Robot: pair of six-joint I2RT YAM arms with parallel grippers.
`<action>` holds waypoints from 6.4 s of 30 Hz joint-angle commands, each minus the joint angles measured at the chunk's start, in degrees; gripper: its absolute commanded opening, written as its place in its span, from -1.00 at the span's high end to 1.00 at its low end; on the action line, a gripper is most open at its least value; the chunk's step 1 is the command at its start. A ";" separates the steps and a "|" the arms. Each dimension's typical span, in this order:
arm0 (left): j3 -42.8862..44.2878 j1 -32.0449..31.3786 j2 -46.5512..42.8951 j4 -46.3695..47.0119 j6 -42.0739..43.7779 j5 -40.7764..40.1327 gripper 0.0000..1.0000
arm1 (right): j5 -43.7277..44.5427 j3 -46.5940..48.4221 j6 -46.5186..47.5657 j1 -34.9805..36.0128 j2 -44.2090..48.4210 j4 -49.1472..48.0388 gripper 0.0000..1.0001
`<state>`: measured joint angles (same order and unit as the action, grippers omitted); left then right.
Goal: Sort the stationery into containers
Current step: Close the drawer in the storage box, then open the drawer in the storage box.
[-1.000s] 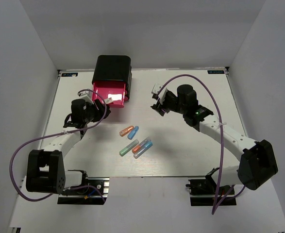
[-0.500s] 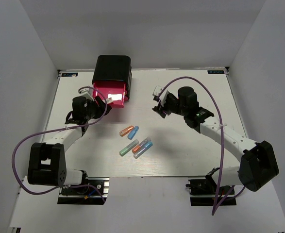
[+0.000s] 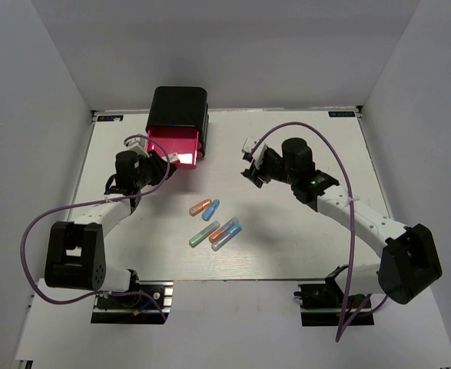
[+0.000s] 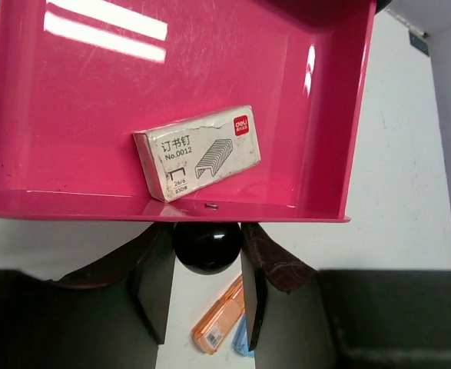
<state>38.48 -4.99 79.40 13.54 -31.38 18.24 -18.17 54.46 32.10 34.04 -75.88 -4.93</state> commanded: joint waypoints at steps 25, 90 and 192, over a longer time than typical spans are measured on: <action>18.73 0.07 16.05 11.41 -16.34 -5.14 0.43 | -0.55 -5.06 0.51 -0.91 6.53 -2.28 -0.31; 24.80 0.07 23.17 6.06 -9.76 -1.98 -0.99 | -0.99 -8.66 0.60 -2.14 7.85 -2.10 -0.31; 27.97 0.07 30.47 4.30 -12.56 -1.54 -0.22 | -0.81 -11.39 0.42 -2.75 9.08 -2.72 -0.31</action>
<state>64.66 -4.99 109.65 17.02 -43.38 16.38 -18.35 43.22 32.34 31.51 -67.88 -6.07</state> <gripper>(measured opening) 0.616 0.657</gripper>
